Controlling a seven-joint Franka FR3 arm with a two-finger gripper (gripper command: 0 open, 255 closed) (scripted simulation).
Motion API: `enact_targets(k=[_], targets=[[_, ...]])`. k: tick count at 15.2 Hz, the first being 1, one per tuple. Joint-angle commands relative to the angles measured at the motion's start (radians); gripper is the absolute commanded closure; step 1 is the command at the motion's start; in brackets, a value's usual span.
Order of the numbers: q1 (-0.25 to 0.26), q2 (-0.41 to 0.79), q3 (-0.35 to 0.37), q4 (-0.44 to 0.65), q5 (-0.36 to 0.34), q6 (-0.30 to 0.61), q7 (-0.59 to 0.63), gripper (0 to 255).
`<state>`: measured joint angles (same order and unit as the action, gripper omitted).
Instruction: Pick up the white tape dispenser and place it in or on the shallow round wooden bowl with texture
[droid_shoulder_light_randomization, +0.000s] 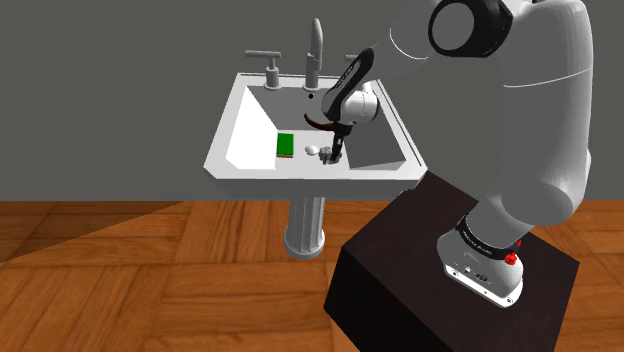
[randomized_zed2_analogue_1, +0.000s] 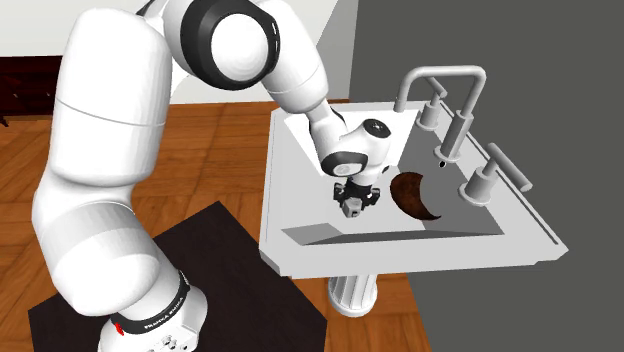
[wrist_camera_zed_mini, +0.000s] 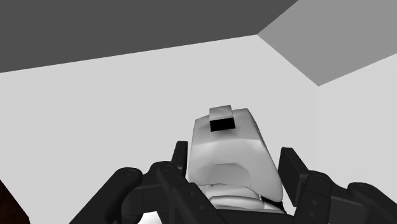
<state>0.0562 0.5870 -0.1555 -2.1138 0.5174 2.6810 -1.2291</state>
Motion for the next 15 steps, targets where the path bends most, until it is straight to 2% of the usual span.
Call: enact_targets(k=[1, 15], targets=[[0.008, -0.024, -0.011, -0.008, -0.011, -0.016, 0.011, 255], [0.060, -0.192, -0.083, -0.045, -0.108, -0.142, 0.097, 255]])
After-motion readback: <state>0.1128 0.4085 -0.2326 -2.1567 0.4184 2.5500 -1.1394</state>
